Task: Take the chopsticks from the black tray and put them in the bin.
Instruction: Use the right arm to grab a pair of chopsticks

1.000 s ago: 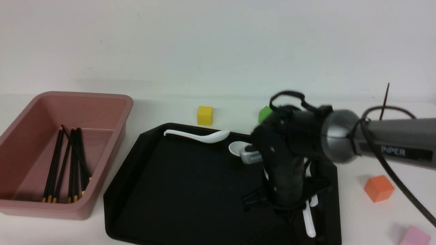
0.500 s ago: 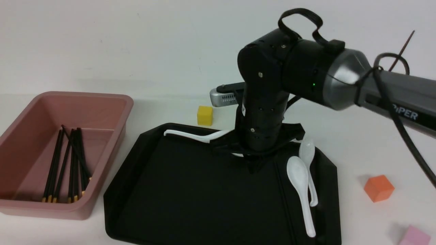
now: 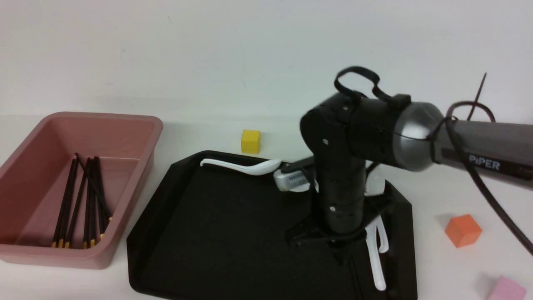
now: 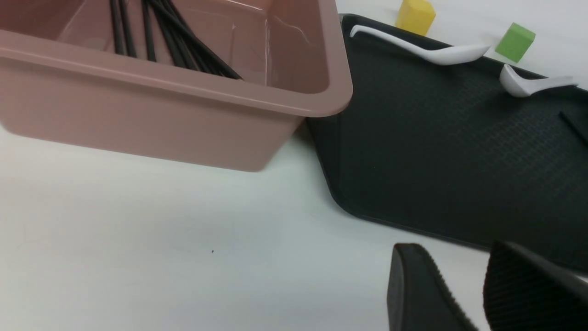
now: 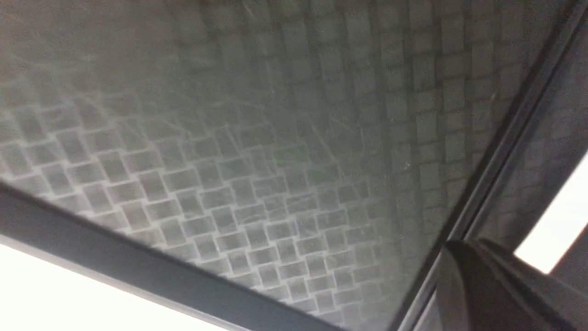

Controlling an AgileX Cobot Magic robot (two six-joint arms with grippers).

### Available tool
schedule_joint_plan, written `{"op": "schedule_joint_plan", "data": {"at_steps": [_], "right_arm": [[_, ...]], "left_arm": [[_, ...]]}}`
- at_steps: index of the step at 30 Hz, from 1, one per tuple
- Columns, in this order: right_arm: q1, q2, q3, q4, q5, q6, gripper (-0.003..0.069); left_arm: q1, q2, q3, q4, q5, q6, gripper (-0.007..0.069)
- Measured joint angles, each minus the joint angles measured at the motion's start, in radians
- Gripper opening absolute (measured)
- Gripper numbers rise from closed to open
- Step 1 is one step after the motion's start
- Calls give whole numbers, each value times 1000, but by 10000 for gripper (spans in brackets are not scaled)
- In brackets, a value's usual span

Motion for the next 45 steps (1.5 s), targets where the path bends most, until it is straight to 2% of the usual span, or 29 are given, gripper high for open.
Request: {"op": "schedule_joint_plan", "data": {"at_steps": [6,13,18,19,20,23,28,36,45], "right_arm": [[-96,1,41,72,-54,-79,-5],[-103,1,43,73,-96,-90,15],[-102,17,43,53,-135,-88,136],[-102,19,43,51,-135,-88,142],[-102,33,43,31,-135,-85,196],[-102,63,43,6,-135,-84,269],[-102,91,41,-17,-146,-82,317],[-102,99,34,-10,-140,-82,284],[-99,100,27,6,-136,-69,104]], "left_arm": [[0,0,0,0,0,0,238],[0,0,0,0,0,0,238],[0,0,0,0,0,0,239],[0,0,0,0,0,0,239],[0,0,0,0,0,0,239],[0,0,0,0,0,0,239],[0,0,0,0,1,0,239],[0,0,0,0,1,0,239],[0,0,0,0,1,0,239]]}}
